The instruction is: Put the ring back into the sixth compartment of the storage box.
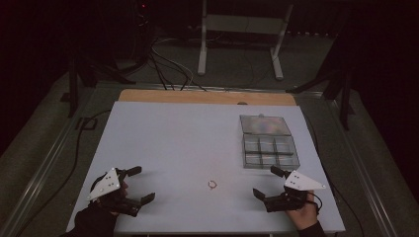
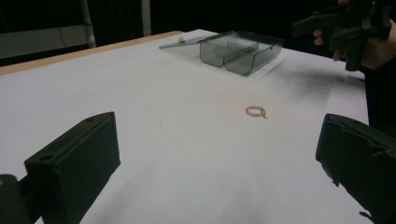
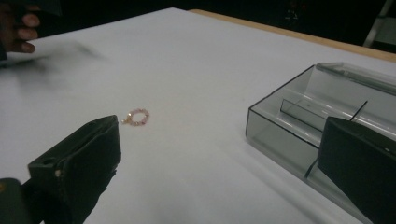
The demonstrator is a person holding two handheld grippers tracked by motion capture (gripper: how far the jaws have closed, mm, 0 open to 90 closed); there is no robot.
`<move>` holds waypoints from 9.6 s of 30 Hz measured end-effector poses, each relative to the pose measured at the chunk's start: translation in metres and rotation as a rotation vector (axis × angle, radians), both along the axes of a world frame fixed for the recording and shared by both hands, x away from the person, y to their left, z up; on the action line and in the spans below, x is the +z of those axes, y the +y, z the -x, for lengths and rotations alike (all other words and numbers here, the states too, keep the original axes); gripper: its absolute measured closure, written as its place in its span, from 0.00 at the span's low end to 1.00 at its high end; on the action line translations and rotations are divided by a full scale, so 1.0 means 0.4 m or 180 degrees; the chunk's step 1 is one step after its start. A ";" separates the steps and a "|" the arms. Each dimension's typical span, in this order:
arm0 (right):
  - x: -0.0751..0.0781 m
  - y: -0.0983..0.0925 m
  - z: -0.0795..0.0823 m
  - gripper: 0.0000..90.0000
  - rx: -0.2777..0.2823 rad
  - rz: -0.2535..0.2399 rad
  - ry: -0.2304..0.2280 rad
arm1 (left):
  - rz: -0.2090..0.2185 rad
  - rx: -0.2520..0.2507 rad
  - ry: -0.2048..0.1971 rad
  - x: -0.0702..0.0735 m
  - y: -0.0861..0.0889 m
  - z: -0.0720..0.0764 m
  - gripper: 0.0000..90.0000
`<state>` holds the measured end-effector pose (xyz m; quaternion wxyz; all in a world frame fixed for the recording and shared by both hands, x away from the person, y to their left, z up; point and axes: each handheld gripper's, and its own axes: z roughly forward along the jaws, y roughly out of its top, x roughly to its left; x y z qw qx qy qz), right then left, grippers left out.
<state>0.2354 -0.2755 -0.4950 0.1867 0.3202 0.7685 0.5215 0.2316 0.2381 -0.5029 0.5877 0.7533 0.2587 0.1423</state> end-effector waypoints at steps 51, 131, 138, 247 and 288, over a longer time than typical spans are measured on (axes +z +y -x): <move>0.062 0.017 -0.006 0.00 -0.0240 -0.0087 -0.0108 | 0.0024 0.0092 0.0033 0.001 0.005 -0.001 0.01; 0.039 0.256 -0.100 0.00 0.0506 -0.0096 0.0263 | 0.0071 0.0037 0.0059 0.002 0.001 0.003 0.01; 0.023 0.274 -0.109 0.00 0.0540 -0.0005 0.0345 | 0.0073 0.0035 0.0058 0.002 0.001 0.004 0.01; -0.043 0.385 -0.123 0.97 0.0478 0.1319 0.0732 | 0.0074 0.0004 0.0057 0.001 0.003 0.002 0.01; 0.022 0.383 -0.113 0.97 0.0539 0.1069 0.0640 | 0.0079 0.0003 0.0068 0.001 0.000 0.001 0.01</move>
